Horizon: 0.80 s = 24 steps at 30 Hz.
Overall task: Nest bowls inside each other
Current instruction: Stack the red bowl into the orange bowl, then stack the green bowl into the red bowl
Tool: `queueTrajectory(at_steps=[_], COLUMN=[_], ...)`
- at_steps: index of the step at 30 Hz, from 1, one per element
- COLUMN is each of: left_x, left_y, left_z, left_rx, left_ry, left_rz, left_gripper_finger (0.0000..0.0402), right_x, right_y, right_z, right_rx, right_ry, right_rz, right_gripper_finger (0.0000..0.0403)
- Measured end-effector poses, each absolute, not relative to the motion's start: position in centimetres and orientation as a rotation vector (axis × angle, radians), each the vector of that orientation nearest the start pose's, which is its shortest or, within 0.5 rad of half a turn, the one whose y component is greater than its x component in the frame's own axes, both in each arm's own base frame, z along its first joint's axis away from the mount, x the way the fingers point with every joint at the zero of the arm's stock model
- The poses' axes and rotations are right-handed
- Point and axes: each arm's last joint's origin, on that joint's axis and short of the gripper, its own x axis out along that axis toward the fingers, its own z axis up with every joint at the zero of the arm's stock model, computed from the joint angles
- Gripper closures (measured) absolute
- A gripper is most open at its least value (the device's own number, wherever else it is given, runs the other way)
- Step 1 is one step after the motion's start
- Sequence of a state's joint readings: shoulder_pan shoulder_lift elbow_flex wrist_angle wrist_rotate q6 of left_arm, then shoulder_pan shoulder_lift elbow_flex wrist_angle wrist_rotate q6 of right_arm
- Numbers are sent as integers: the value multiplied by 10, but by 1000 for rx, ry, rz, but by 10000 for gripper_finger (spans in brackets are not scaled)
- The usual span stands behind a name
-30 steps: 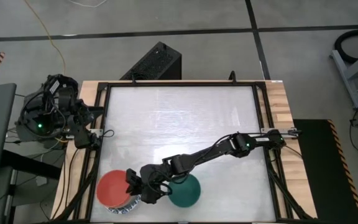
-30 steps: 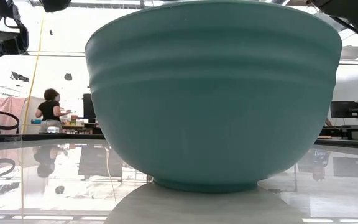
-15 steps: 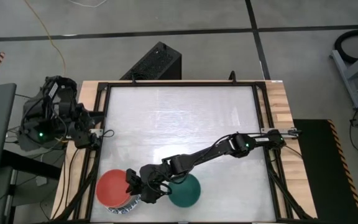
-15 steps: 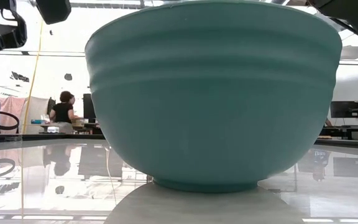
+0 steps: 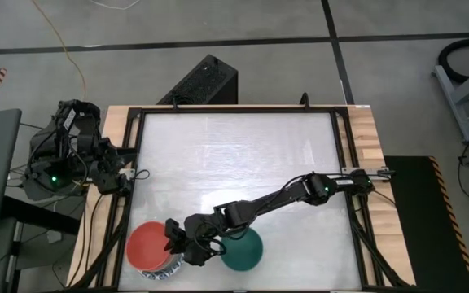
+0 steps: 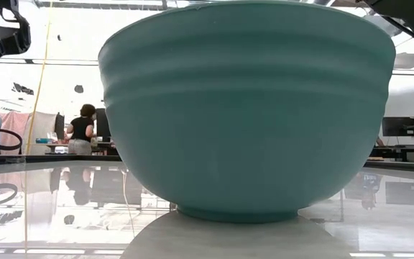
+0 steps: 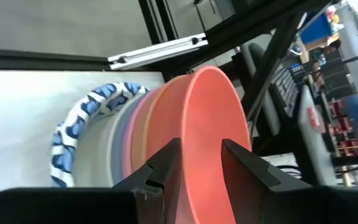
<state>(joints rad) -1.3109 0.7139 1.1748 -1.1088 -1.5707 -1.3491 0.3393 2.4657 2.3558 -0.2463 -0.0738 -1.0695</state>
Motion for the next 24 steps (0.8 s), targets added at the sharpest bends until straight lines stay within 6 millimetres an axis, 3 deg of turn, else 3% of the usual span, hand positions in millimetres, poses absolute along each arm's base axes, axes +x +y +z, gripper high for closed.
queueTrajectory(at_steps=[16, 20, 24], left_x=[45, 45, 45], left_y=[-57, -57, -57], left_z=[398, 398, 398], left_rx=[-710, -723, -732], left_ry=[-93, -94, -96], left_rz=[249, 248, 248], left_gripper_finger=[253, 253, 253], right_x=[532, 530, 520], right_y=[186, 185, 184], right_z=[253, 259, 282], right_rx=[-990, -1009, -1051], right_ry=[238, 248, 268], right_rz=[623, 576, 507], right_gripper_finger=[269, 269, 269])
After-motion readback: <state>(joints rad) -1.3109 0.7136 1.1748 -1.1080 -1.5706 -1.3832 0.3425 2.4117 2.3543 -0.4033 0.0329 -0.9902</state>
